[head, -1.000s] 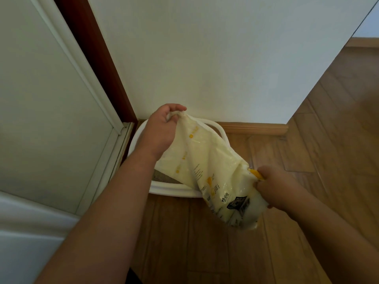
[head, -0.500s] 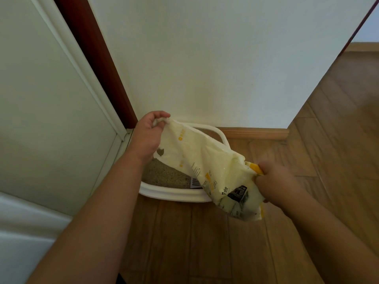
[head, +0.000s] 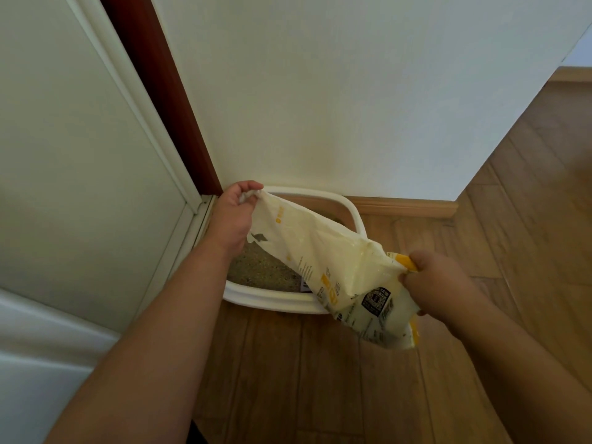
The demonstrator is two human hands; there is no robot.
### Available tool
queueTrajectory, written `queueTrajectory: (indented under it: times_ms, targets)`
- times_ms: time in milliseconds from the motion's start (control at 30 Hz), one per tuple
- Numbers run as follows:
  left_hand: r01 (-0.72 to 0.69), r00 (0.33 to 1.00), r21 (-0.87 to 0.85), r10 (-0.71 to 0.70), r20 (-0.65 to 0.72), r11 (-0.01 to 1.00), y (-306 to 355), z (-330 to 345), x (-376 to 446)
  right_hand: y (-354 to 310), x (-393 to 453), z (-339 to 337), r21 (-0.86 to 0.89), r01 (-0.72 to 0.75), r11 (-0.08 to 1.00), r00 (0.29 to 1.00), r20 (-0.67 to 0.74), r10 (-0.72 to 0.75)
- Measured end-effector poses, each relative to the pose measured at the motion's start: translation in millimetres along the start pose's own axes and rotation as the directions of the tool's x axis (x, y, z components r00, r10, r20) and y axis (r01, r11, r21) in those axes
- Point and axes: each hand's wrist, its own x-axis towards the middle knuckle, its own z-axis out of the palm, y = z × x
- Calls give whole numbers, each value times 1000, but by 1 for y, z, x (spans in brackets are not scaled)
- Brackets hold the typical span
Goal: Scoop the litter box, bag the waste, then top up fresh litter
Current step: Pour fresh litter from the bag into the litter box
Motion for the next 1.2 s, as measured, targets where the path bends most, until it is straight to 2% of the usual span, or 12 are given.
queueTrajectory:
  times_ms: [833,1200]
  targets:
    - [82,992,-31,-84,-97,996,-19,-2,16,-16,-1,0,48,55,997,998,5,-55]
    - [146,986,-30,-148,-78,989,-30,-4,21,-18,-5,-2,17,93,995,996,-12,-93]
